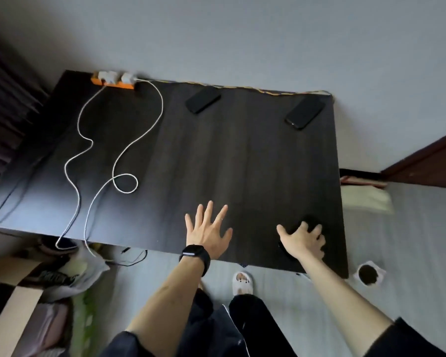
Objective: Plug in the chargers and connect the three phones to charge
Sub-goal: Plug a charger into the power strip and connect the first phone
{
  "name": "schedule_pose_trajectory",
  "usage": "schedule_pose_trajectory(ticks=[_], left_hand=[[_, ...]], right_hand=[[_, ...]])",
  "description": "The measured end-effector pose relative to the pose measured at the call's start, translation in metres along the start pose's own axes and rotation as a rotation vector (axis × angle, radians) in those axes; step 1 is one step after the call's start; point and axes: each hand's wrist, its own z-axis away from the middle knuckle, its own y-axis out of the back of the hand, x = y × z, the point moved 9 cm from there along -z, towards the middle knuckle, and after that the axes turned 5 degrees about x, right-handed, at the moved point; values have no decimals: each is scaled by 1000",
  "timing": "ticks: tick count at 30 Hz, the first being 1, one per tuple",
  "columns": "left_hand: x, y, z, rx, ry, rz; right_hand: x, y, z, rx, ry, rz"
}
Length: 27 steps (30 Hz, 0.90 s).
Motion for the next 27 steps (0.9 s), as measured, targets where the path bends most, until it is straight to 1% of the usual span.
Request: schedule_pose_trajectory(ticks=[2, 6, 10, 16, 19, 21, 24, 27], left_hand=[[-6, -22, -10, -70, -16, -27], [-16, -56, -26, -185, -80, -77], [-31, -74, -31, -219, -169, -138], [-38, -79, -35, -274, -236, -196], [-37, -77, -38, -331, -256, -231], [-36, -73, -41, -368, -280, -243], [-33, -63, -54, -445, -293, -172], [-22, -45, -76, -501, -234, 34]], right_hand=[[11, -20, -6, -7, -99, -33], [14, -35, -14, 81, -163, -65], [16, -41, -11, 161, -201, -37], [25, -56, 2, 230, -289, -154], [31, -59, 8, 196, -392, -309], [35, -62, 13, 134, -445, -366], [31, -74, 28, 52, -396, -401], [10, -79, 39, 3, -277, -506]])
